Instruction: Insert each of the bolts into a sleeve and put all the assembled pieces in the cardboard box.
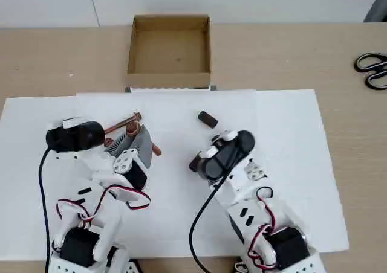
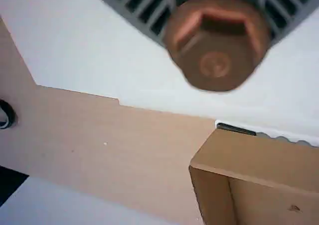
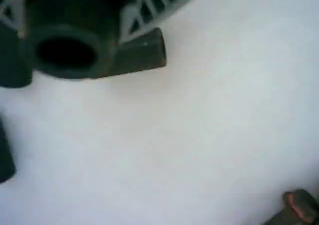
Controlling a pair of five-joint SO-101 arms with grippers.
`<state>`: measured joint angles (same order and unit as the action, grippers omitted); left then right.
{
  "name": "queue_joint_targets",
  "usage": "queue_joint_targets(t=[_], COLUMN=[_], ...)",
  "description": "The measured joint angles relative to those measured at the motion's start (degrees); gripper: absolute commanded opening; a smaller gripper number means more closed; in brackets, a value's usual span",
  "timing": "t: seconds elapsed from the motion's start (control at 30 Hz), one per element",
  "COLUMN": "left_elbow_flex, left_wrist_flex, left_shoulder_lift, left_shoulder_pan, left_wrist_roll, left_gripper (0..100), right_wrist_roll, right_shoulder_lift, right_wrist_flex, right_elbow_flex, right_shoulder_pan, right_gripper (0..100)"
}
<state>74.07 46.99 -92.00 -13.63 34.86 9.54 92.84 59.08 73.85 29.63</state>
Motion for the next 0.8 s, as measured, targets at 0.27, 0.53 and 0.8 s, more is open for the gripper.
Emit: queue_joint_targets(t=[0.27, 0.53, 0.8], left_elbow_flex=[5.01, 5.27, 5.27], left_wrist_flex=[-6.42, -7.30, -7.30], left_shoulder_lift=[-0.09, -0.09, -0.09], left_shoulder_pan=[-2.37, -10.46, -11.52], left_wrist_roll=[4.48, 6.15, 6.24], left_gripper=[1, 1, 1], right_wrist_roll=[0.00, 0.00, 0.00], right_shoulder_lift=[0.00, 0.00, 0.00], right_wrist_flex=[-4.84, -5.54, -5.98], right_elbow_flex=[4.92, 6.95, 7.03], right_shoulder_pan=[8.18, 10.02, 10.02], right_gripper=[0.4, 0.4, 0.4])
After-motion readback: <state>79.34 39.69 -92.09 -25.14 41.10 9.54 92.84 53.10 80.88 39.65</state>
